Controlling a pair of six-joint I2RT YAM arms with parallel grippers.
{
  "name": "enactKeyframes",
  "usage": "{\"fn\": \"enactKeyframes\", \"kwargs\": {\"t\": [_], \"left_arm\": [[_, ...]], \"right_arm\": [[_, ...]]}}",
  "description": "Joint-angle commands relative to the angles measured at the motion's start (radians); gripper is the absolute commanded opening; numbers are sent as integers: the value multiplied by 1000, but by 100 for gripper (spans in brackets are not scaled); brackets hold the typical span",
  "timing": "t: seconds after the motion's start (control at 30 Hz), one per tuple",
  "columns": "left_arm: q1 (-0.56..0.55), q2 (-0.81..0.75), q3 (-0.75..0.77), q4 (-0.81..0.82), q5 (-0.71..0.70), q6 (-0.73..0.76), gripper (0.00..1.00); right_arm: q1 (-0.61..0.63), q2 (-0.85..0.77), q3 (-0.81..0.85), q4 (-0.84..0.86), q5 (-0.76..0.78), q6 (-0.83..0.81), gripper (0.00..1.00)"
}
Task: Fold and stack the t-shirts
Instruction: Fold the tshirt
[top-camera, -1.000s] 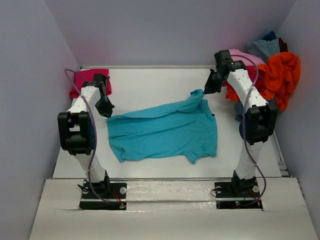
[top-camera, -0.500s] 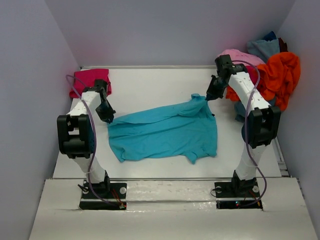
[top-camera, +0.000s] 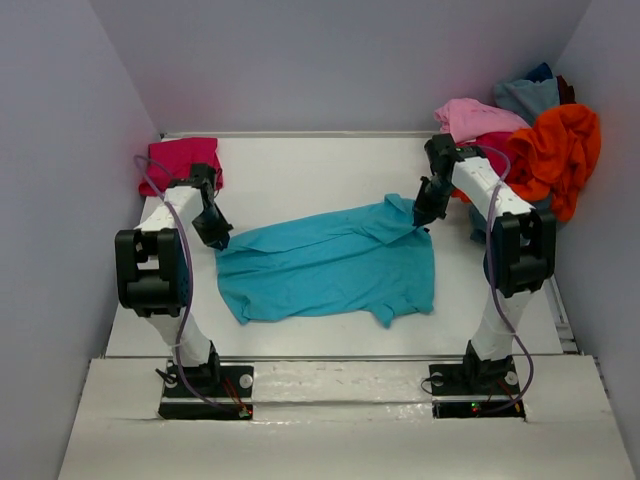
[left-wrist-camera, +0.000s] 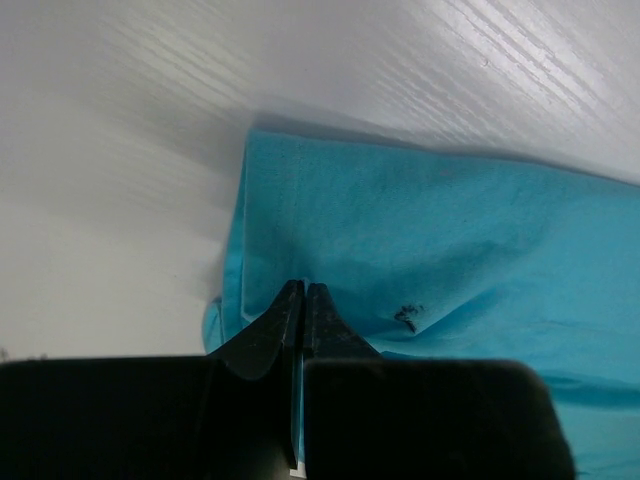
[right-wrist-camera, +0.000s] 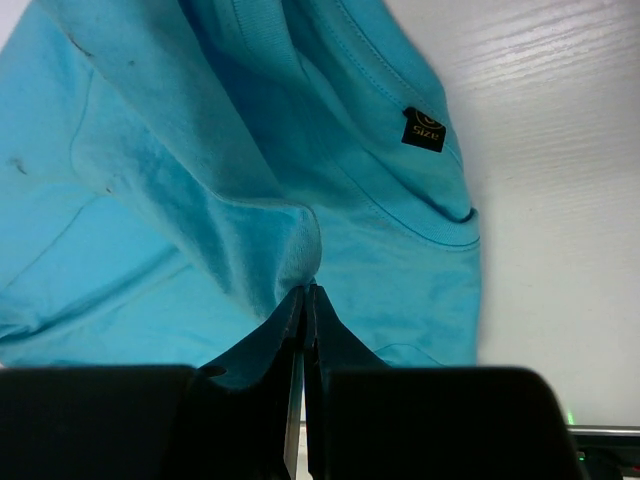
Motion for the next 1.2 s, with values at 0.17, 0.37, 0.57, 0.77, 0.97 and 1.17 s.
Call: {"fn": "enactKeyframes", "kwargs": {"t": [0.17,0.37,0.57,0.77,0.97,1.17], "left_arm": [[-4,-72,-45,12,53,-14,7],[-4,-86,-53,4,52,-20,13],[-4,-95,-65,-1,27,-27,23],[-4,-98,-81,13,19,-56,43],[-4,-90,-96,42,45,-78,52],[-4,-73,-64,48,41,-75,61]], "right_arm": [[11,31,-70,68,17,-31,7],[21,40,-107,89,11,-31,7],[21,43,-119,101,12,-37,7],[21,34,-141,108,20,-42,7],[21,22,-142,103,29,-51,7],[21,15,-122,95,31,-57,11]]}}
